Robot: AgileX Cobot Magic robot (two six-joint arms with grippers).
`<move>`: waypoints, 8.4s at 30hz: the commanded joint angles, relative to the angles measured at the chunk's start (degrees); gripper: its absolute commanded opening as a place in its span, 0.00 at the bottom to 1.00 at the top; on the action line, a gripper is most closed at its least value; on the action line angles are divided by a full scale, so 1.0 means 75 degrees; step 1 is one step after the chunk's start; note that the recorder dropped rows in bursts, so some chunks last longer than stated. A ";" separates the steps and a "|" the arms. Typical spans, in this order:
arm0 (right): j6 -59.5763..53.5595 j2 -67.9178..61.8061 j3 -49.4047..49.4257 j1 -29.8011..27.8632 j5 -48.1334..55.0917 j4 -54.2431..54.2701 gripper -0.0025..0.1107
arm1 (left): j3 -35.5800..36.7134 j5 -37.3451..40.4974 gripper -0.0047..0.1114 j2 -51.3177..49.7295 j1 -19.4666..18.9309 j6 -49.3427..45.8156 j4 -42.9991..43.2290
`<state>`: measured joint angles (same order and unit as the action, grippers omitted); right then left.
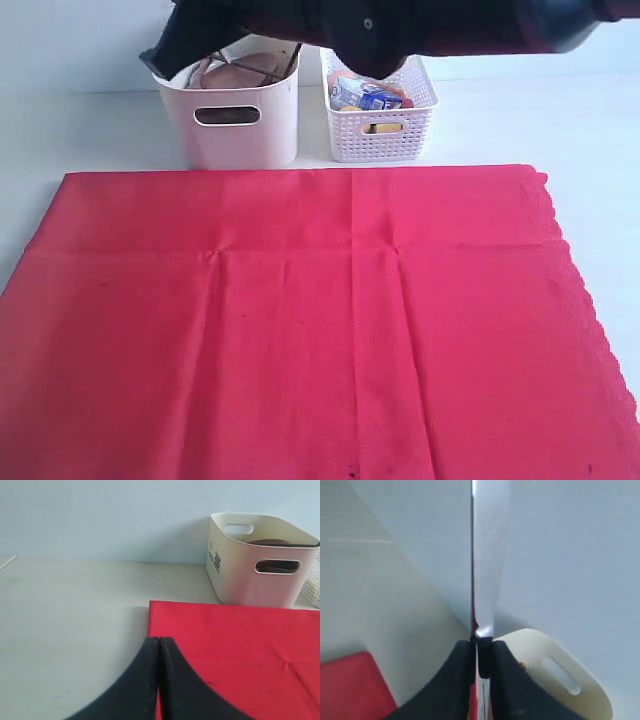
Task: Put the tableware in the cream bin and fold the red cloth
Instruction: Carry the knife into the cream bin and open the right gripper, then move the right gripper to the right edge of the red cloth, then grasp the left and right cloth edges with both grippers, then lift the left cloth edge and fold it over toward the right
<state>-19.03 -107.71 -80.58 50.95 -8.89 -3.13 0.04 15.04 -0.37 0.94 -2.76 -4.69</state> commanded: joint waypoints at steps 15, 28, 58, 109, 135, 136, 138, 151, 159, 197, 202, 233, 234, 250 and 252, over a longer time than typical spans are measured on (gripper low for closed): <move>0.0885 -0.3318 -0.3488 -0.0609 -0.1859 0.1591 0.02 | -0.0006 -0.0041 0.06 0.0050 -0.0027 0.0006 -0.0067; 0.0272 -0.3891 -0.3721 -0.0657 -0.1791 0.3175 0.48 | -0.0006 -0.0041 0.06 0.0050 -0.0027 0.0006 -0.0067; -0.0098 -0.0838 -0.3721 -0.0657 0.4326 0.1284 0.14 | -0.0006 -0.0041 0.06 0.0050 -0.0027 0.0006 -0.0067; 0.4160 0.2081 0.6727 -0.5462 -0.0382 0.0989 0.02 | -0.0006 -0.0041 0.06 0.0050 -0.0027 0.0006 -0.0067; 0.6225 0.2081 0.6886 -0.5462 -0.0460 0.0993 0.02 | -0.0006 -0.1601 0.06 0.0050 -0.0027 0.0602 -0.2590; 0.6225 0.2081 0.6886 -0.5462 -0.0460 0.0993 0.02 | -0.0006 -0.1879 0.06 0.0050 -0.0027 0.0602 -0.2805; 0.6306 0.2081 0.6886 -0.5462 -0.0459 0.0993 0.02 | -0.0006 -0.2437 0.06 0.0050 -0.0027 0.0602 -0.2903; 0.6356 0.2081 0.6886 -0.5462 -0.0490 0.0993 0.02 | -0.0364 -0.5455 0.06 -0.1764 -0.0027 0.0634 -0.1832; 0.6371 0.2081 0.6886 -0.5462 -0.0451 0.0993 0.02 | -0.0866 -0.5108 0.06 -0.4803 -0.0027 0.0636 -0.1677; 0.6532 0.2081 0.6886 -0.5462 -0.0329 0.0940 0.02 | -0.5170 0.0619 0.48 -1.2494 -0.0941 -0.9261 -0.9222; 0.6532 0.2081 0.6886 -0.5462 -0.0345 0.0940 0.02 | -0.4987 0.0104 0.68 -1.2800 -0.0941 -0.9260 -0.8997; 0.6546 0.2081 0.6886 -0.5462 -0.0258 0.0940 0.02 | -0.4989 -0.1572 0.04 -1.4028 -0.0976 -1.0594 -0.8671; 0.6546 0.2081 0.6886 -0.5462 -0.0258 0.0940 0.02 | -0.4989 -0.1746 0.04 -1.4028 -0.0976 -1.0594 -0.8502; 0.7157 0.2081 0.6886 -0.3424 -0.1678 -0.2206 0.02 | -0.5180 -0.1475 0.04 -1.2034 -0.0949 -1.0582 -0.8278; 0.7423 0.2027 0.6886 -0.3201 -0.1678 -0.2612 0.02 | -0.5180 -0.1046 0.04 -1.1728 -0.0949 -1.0420 -0.8315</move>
<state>33.89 -92.55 -29.21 24.85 -20.22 -17.64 -38.45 3.24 -91.91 -6.23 -81.95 -66.95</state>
